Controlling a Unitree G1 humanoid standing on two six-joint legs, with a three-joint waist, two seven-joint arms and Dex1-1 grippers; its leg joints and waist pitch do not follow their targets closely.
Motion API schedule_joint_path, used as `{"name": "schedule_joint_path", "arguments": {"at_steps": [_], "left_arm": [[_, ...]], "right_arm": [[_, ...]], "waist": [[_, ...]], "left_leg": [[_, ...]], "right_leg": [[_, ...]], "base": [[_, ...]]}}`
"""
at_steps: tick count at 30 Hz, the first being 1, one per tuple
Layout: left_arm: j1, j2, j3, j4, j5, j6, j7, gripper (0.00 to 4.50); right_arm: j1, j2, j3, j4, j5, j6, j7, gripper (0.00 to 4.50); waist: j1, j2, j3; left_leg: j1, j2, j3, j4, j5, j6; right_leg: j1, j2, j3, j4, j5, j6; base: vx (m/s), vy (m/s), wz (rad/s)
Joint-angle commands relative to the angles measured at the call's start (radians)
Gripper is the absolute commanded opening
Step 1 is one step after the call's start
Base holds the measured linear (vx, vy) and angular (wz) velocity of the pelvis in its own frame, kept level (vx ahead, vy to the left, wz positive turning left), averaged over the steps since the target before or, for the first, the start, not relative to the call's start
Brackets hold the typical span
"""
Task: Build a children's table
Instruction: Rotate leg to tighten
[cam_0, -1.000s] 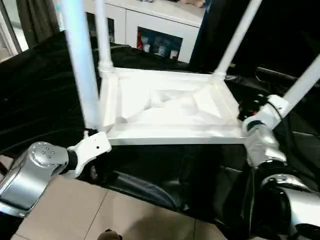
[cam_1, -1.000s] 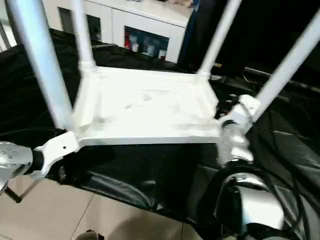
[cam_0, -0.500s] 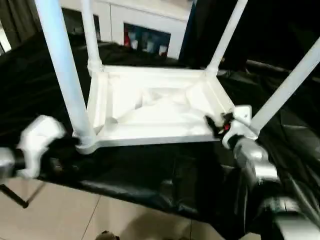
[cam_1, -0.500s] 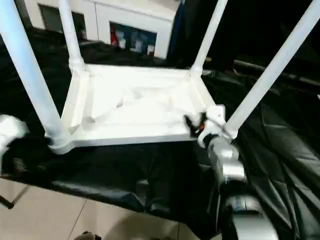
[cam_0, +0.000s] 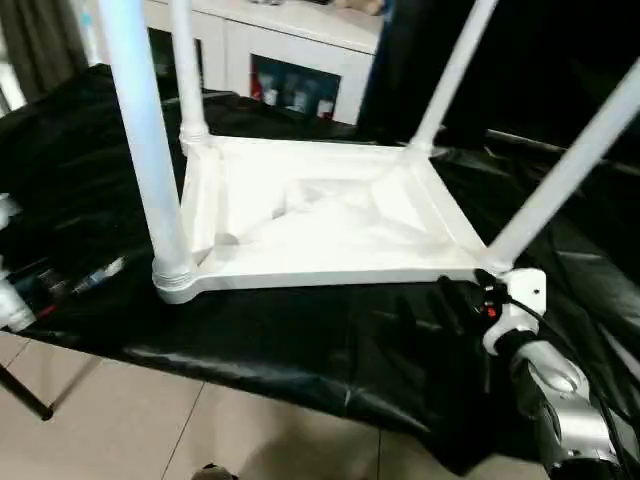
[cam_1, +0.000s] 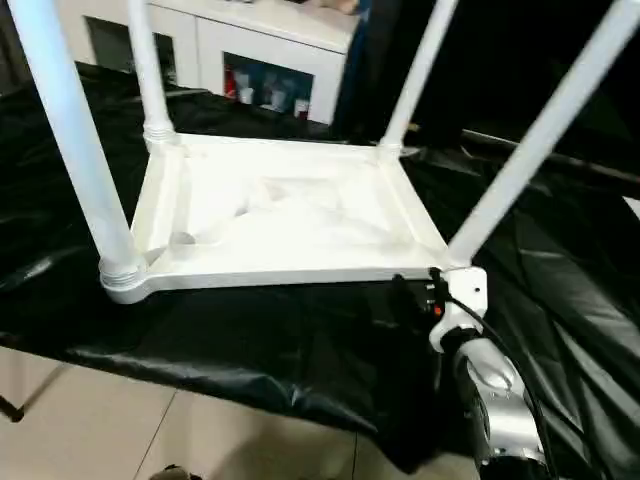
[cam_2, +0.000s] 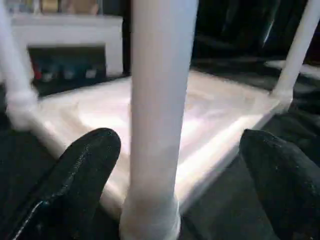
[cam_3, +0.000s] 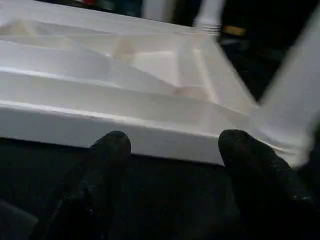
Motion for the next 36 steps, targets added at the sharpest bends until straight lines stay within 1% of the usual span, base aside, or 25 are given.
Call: {"name": "schedule_joint_path", "arguments": {"at_steps": [1, 2, 3, 4, 5, 6, 7, 8, 9, 10, 11, 12, 13, 14, 15, 16, 17, 18, 20, 22, 24, 28, 31, 33, 36], "left_arm": [[-0.043, -0.023, -0.054, 0.042, 0.029, -0.039, 0.03, 4.47], [-0.059, -0.029, -0.067, 0.057, 0.035, -0.043, 0.035, 4.47], [-0.075, -0.034, -0.085, 0.07, 0.046, -0.054, 0.039, 4.47], [-0.091, -0.043, -0.1, 0.085, 0.05, -0.059, 0.041, 4.47], [-0.091, -0.043, -0.1, 0.085, 0.05, -0.059, 0.041, 4.47], [-0.103, -0.05, -0.111, 0.096, 0.054, -0.064, 0.044, 4.47], [-0.121, -0.058, -0.124, 0.113, 0.062, -0.075, 0.055, 4.47], [-0.137, -0.063, -0.139, 0.126, 0.077, -0.068, 0.081, 4.47], [-0.147, -0.065, -0.149, 0.136, 0.087, -0.067, 0.099, 4.47], [-0.155, -0.072, -0.163, 0.132, 0.091, -0.073, 0.108, 4.47], [-0.161, -0.079, -0.167, 0.123, 0.082, -0.064, 0.117, 4.47], [-0.172, -0.086, -0.172, 0.119, 0.089, -0.05, 0.147, 4.47], [-0.184, -0.094, -0.174, 0.118, 0.096, -0.042, 0.176, 4.47], [-0.203, -0.104, -0.177, 0.122, 0.113, -0.044, 0.218, 4.47], [-0.209, -0.107, -0.177, 0.121, 0.119, -0.047, 0.229, 4.47], [-0.209, -0.107, -0.177, 0.121, 0.119, -0.047, 0.229, 4.47], [-0.21, -0.108, -0.178, 0.117, 0.115, -0.046, 0.232, 4.47], [-0.205, -0.114, -0.178, 0.096, 0.1, -0.037, 0.232, 4.47], [-0.194, -0.12, -0.183, 0.07, 0.08, -0.025, 0.228, 4.47], [-0.19, -0.121, -0.199, 0.062, 0.081, -0.019, 0.243, 4.47], [-0.195, -0.12, -0.214, 0.073, 0.108, -0.024, 0.266, 4.47], [-0.221, -0.12, -0.234, 0.117, 0.173, -0.04, 0.33, 4.47], [-0.242, -0.128, -0.243, 0.133, 0.186, -0.034, 0.364, 4.47], [-0.25, -0.131, -0.247, 0.139, 0.186, -0.028, 0.371, 4.47], [-0.289, -0.171, -0.268, 0.177, 0.167, -0.021, 0.387, 4.47]], "right_arm": [[0.005, -0.01, -0.032, -0.014, -0.002, 0.038, -0.028, 3.19], [0.006, -0.009, -0.031, -0.021, 0.002, 0.051, -0.031, 3.19], [0.002, -0.009, -0.028, -0.022, 0.005, 0.068, -0.032, 3.19], [-0.003, -0.009, -0.024, -0.021, 0.001, 0.09, -0.036, 3.19], [-0.003, -0.009, -0.024, -0.021, 0.001, 0.09, -0.036, 3.19], [-0.01, -0.008, -0.02, -0.015, 0.001, 0.098, -0.033, 3.19], [-0.025, -0.006, -0.01, -0.007, 0.002, 0.112, -0.022, 3.19], [-0.048, -0.005, 0.005, 0.007, -0.011, 0.12, -0.021, 3.19], [-0.061, -0.003, 0.014, 0.014, -0.02, 0.125, -0.022, 3.19], [-0.083, 0.003, 0.019, 0.028, -0.019, 0.119, -0.019, 3.19], [-0.094, 0.009, 0.019, 0.032, -0.01, 0.131, -0.016, 3.19], [-0.108, 0.014, 0.023, 0.037, -0.009, 0.13, -0.012, 3.19], [-0.12, 0.02, 0.027, 0.04, -0.007, 0.133, -0.01, 3.19], [-0.136, 0.027, 0.035, 0.042, -0.013, 0.129, -0.008, 3.19], [-0.141, 0.029, 0.038, 0.044, -0.016, 0.127, -0.007, 3.19], [-0.141, 0.029, 0.038, 0.044, -0.016, 0.127, -0.007, 3.19], [-0.145, 0.032, 0.039, 0.045, -0.017, 0.129, -0.008, 3.19], [-0.152, 0.037, 0.041, 0.047, -0.018, 0.135, -0.013, 3.19], [-0.157, 0.044, 0.042, 0.05, -0.017, 0.139, -0.018, 3.19], [-0.163, 0.05, 0.049, 0.062, -0.023, 0.132, -0.021, 3.19], [-0.167, 0.053, 0.056, 0.071, -0.031, 0.126, -0.023, 3.19], [-0.189, 0.064, 0.061, 0.094, -0.038, 0.121, -0.034, 3.19], [-0.222, 0.069, 0.063, 0.138, -0.047, 0.122, -0.044, 3.19], [-0.235, 0.071, 0.065, 0.155, -0.05, 0.126, -0.046, 3.19], [-0.315, 0.083, 0.075, 0.272, -0.071, 0.123, -0.055, 3.19]], "waist": [[-0.016, 0.047, -0.045], [-0.018, 0.049, -0.037], [-0.015, 0.055, -0.036], [0.005, 0.073, -0.031], [0.069, 0.063, -0.036], [0.073, 0.047, -0.034], [0.051, -0.044, -0.036], [0.03, -0.02, -0.03], [0.03, -0.02, -0.03], [0.076, 0.013, -0.037], [0.065, 0.052, -0.068], [0.048, 0.058, -0.068], [0.037, 0.052, -0.054], [0.031, 0.049, -0.048], [0.032, 0.047, -0.044], [0.033, 0.047, -0.044], [0.032, 0.043, -0.047], [0.033, 0.036, -0.049], [0.032, 0.035, -0.057], [0.027, 0.035, -0.058], [0.027, 0.034, -0.055], [0.025, 0.037, -0.06], [0.024, 0.041, -0.066], [0.024, 0.043, -0.068], [0.024, 0.039, -0.077]], "left_leg": [[0.049, 0.026, -0.032, -0.111, -0.792, -0.109], [0.031, 0.033, -0.032, -0.135, -0.835, -0.115], [0.025, 0.035, -0.026, -0.151, -0.862, -0.12], [-0.027, 0.047, 0.003, -0.212, -0.918, -0.119], [-0.089, 0.046, 0.066, -0.243, -0.913, -0.116], [-0.071, 0.04, 0.082, -0.238, -0.864, -0.098], [0.082, -0.004, 0.043, 0.051, -0.519, -0.076], [0.039, -0.035, -0.043, 0.154, -0.168, -0.021], [0.039, -0.035, -0.043, 0.154, -0.168, -0.021], [0.018, 0.002, -0.058, 0.016, -0.233, -0.048], [0.091, 0.016, -0.041, -0.034, -0.284, -0.067], [0.086, 0.028, -0.042, -0.055, -0.311, -0.063], [0.062, 0.028, -0.032, -0.078, -0.401, -0.055], [0.07, 0.019, -0.024, -0.075, -0.528, -0.054], [0.077, 0.008, -0.023, -0.066, -0.581, -0.063], [0.077, 0.007, -0.025, -0.065, -0.586, -0.065], [0.063, 0.005, -0.031, -0.069, -0.56, -0.066], [0.057, 0.007, -0.033, -0.071, -0.537, -0.065], [0.044, 0.01, -0.029, -0.078, -0.431, -0.058], [0.04, 0.011, -0.026, -0.08, -0.392, -0.053], [0.044, 0.01, -0.021, -0.077, -0.398, -0.051], [0.036, 0.011, -0.021, -0.078, -0.358, -0.056], [0.034, 0.012, -0.02, -0.077, -0.315, -0.058], [0.039, 0.011, -0.016, -0.073, -0.304, -0.055], [0.031, 0.008, -0.01, -0.064, -0.22, -0.055]], "right_leg": [[0.015, -0.035, -0.008, -0.091, -0.578, -0.075], [0.033, -0.028, -0.013, -0.07, -0.566, -0.08], [0.04, -0.021, -0.022, -0.061, -0.557, -0.084], [0.088, 0.005, -0.037, 0.046, -0.482, -0.094], [0.119, 0.02, -0.025, 0.176, -0.313, -0.085], [0.099, 0.018, 0.012, 0.185, -0.382, -0.064], [-0.073, -0.092, 0.071, -0.088, -1.023, 0.043], [-0.068, -0.155, 0.141, -0.149, -1.297, -0.013], [-0.068, -0.155, 0.141, -0.149, -1.297, -0.013], [0.025, -0.123, 0.113, -0.055, -0.819, -0.092], [-0.009, -0.034, 0.062, 0.009, -0.347, -0.173], [-0.002, -0.016, 0.052, 0.021, -0.183, -0.197], [0.02, -0.022, 0.049, 0.009, -0.144, -0.216], [0.014, -0.032, 0.053, -0.021, -0.333, -0.197], [0.003, -0.045, 0.055, -0.047, -0.498, -0.161], [0.001, -0.051, 0.056, -0.054, -0.553, -0.142], [0.014, -0.059, 0.054, -0.061, -0.612, -0.103], [0.02, -0.063, 0.054, -0.062, -0.617, -0.093], [0.028, -0.065, 0.056, -0.057, -0.515, -0.102], [0.03, -0.06, 0.055, -0.05, -0.448, -0.123], [0.023, -0.059, 0.056, -0.053, -0.458, -0.131], [0.03, -0.059, 0.056, -0.045, -0.415, -0.134], [0.034, -0.056, 0.057, -0.034, -0.327, -0.156], [0.03, -0.053, 0.057, -0.03, -0.275, -0.182], [0.04, -0.054, 0.057, -0.013, -0.157, -0.216]], "base": [[-0.065, 0.032, -0.07], [-0.051, 0.026, -0.1], [-0.111, 0.011, -0.05], [-0.111, 0.011, -0.05], [-0.124, -0.016, 0.08], [-0.025, -0.105, 0.07], [-0.025, -0.105, 0.07], [-0.022, -0.08, -0.19], [0.0, 0.0, 0.0], [0.0, 0.0, 0.0], [-0.032, -0.034, 0.29], [-0.099, -0.018, 0.24], [-0.099, -0.018, 0.24], [-0.056, 0.019, 0.08], [0.0, 0.0, 0.0], [0.0, 0.0, 0.0], [0.0, 0.0, 0.0], [0.0, 0.0, 0.0], [0.0, 0.0, 0.0], [0.0, 0.0, 0.0], [0.0, 0.0, 0.0], [0.0, 0.0, 0.0], [0.0, 0.0, 0.0], [0.0, 0.0, 0.0], [0.061, -0.016, 0.0]]}}
